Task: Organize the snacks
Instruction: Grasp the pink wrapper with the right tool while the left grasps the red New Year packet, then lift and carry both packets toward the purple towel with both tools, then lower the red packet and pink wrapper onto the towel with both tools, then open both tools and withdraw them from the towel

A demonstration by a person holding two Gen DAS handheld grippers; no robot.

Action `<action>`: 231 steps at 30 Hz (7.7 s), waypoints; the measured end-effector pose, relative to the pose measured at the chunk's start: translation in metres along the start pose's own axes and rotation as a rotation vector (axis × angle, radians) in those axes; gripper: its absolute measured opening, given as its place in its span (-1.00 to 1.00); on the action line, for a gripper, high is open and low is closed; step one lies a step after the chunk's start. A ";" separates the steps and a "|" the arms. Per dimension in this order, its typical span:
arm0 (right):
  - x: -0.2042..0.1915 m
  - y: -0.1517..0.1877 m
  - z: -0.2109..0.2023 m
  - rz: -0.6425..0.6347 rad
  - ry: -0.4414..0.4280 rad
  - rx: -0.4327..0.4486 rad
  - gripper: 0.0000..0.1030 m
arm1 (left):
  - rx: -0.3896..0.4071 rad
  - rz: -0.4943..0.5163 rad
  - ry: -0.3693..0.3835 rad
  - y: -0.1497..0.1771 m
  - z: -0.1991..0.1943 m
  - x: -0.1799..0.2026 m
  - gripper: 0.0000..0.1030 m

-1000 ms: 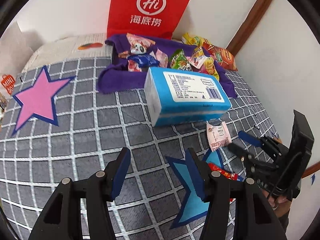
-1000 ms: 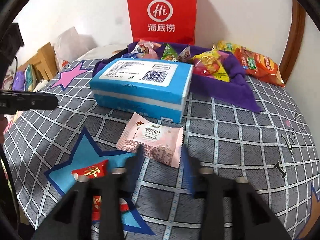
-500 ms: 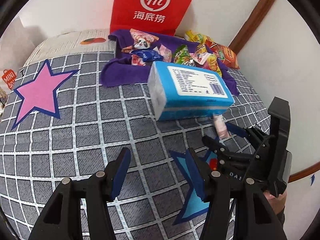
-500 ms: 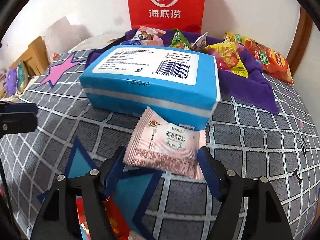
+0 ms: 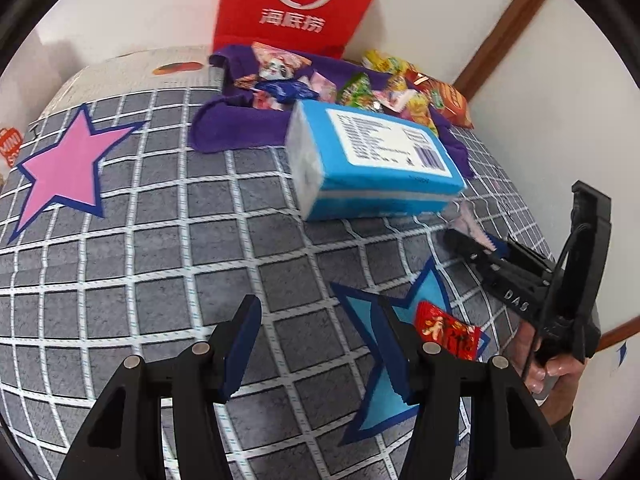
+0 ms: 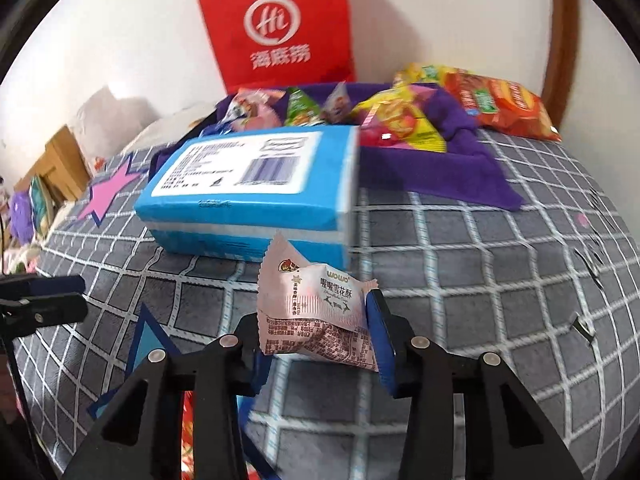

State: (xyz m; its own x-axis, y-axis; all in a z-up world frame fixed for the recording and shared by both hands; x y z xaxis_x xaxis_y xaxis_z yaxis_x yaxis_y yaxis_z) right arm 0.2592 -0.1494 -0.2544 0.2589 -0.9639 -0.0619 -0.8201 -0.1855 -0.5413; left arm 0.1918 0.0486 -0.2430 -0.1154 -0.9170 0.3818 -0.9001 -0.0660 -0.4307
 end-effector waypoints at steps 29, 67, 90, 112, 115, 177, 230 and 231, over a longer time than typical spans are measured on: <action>0.103 0.061 -0.071 0.184 0.061 0.077 -0.59 | -0.090 0.395 -0.093 0.052 0.061 0.114 0.20; 0.037 -0.070 -0.126 0.091 -0.021 0.170 -0.60 | 0.176 0.157 -0.041 -0.070 -0.040 0.078 -0.33; 0.021 -0.214 -0.093 0.076 -0.060 0.185 -0.60 | 0.323 0.010 -0.111 -0.198 -0.084 0.006 -0.33; 0.001 -0.249 0.062 0.050 -0.120 -0.018 -0.60 | 0.298 -0.024 -0.071 -0.272 -0.018 0.006 -0.33; 0.011 -0.240 0.081 0.073 -0.126 -0.071 -0.60 | 0.285 -0.046 -0.048 -0.271 -0.002 0.001 -0.33; 0.014 -0.208 0.128 -0.081 0.026 -0.198 -0.38 | -0.011 -0.141 -0.027 -0.236 0.115 -0.014 -0.32; 0.009 -0.210 0.104 -0.110 0.055 -0.197 -0.08 | 0.008 -0.064 -0.104 -0.240 0.091 -0.006 0.01; 0.008 -0.212 0.101 -0.108 0.057 -0.179 -0.05 | 0.007 -0.060 -0.102 -0.240 0.089 -0.005 0.01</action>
State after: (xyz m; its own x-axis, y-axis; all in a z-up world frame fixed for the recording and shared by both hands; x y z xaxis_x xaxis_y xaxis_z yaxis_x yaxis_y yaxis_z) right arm 0.4867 -0.0984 -0.2244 0.3251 -0.9449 0.0392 -0.8679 -0.3146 -0.3846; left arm 0.4462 0.0335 -0.2143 -0.0174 -0.9466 0.3220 -0.9009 -0.1248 -0.4157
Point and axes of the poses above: each gripper's, at about its wrist camera, not at the fingertips, and z roughly the way its jaws point, x to its right, y to its underside, the point moved 10 cm from there along z, roughly the way its jaws point, and after that the axes turned 5 degrees about y, right-handed, at the moved point
